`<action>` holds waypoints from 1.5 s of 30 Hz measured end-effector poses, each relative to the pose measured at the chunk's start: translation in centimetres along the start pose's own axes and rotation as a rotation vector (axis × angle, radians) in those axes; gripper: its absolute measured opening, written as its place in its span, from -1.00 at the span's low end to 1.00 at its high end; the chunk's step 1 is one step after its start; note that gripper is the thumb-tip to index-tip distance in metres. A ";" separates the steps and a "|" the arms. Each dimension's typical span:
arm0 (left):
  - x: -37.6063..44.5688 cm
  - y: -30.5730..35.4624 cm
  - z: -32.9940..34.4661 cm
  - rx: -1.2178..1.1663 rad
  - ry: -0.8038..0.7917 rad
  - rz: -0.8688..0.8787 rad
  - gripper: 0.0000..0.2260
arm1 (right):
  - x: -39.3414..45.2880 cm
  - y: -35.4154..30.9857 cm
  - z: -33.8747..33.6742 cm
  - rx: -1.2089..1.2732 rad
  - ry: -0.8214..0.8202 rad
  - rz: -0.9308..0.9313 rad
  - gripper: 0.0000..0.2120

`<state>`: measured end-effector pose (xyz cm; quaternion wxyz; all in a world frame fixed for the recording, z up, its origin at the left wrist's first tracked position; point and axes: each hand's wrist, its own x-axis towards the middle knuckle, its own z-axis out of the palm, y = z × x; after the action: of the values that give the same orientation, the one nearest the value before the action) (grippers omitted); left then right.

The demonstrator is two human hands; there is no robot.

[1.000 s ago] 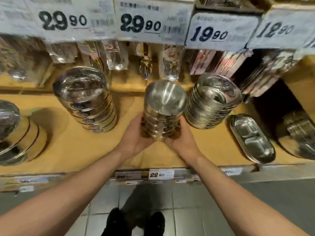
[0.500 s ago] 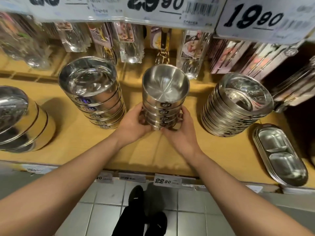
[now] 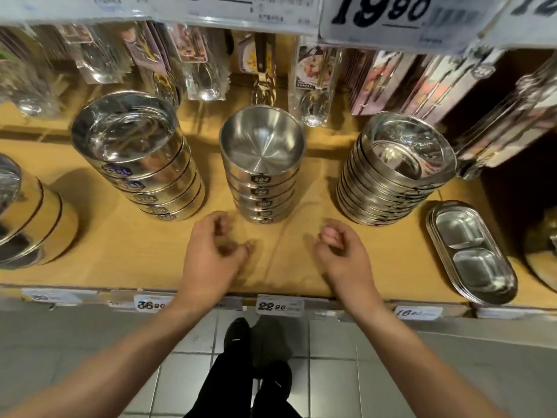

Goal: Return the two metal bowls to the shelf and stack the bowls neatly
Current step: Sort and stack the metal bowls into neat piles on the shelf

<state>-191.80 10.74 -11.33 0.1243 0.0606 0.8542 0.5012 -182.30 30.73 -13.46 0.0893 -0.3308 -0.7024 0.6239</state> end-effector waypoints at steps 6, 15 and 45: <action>-4.2 3.1 7.1 -0.067 -0.200 0.144 -0.65 | -0.2 0.4 -8.6 0.034 0.249 0.033 -0.65; 3.1 10.3 13.6 -0.128 -0.463 0.378 -0.31 | 4.4 -1.4 -11.5 -0.119 0.061 -0.123 -0.23; 3.4 15.0 12.0 -0.231 -0.470 0.428 -0.31 | 2.4 -6.7 -15.7 0.004 0.053 -0.379 -0.56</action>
<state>-192.09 28.97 -4.41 0.2157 0.3379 0.7078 0.5816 -178.03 44.91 -4.65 0.2242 -0.2090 -0.7484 0.5882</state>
